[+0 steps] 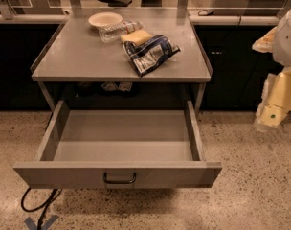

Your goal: Place blue chip bag into top drawer

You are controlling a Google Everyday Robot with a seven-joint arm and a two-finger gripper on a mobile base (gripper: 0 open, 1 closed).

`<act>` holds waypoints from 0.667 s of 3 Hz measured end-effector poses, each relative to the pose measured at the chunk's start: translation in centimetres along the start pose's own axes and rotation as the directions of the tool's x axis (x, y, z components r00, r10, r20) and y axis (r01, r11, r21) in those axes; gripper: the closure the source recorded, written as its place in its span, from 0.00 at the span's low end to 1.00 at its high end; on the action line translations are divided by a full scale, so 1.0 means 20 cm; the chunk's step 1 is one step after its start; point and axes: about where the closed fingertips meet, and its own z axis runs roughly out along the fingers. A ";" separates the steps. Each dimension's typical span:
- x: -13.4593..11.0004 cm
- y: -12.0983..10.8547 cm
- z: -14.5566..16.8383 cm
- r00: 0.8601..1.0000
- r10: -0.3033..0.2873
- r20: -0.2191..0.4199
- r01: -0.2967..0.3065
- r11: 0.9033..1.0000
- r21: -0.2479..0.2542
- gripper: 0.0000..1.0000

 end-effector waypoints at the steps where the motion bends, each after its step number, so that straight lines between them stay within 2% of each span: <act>1: 0.00 0.00 0.00 1.000 0.000 0.000 0.000 1.000 0.000 0.00; 2: -0.06 -0.08 0.07 0.999 -0.030 0.024 0.030 1.000 -0.009 0.00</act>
Offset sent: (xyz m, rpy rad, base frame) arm 0.0469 0.0209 -0.0212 0.0350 0.0176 0.0832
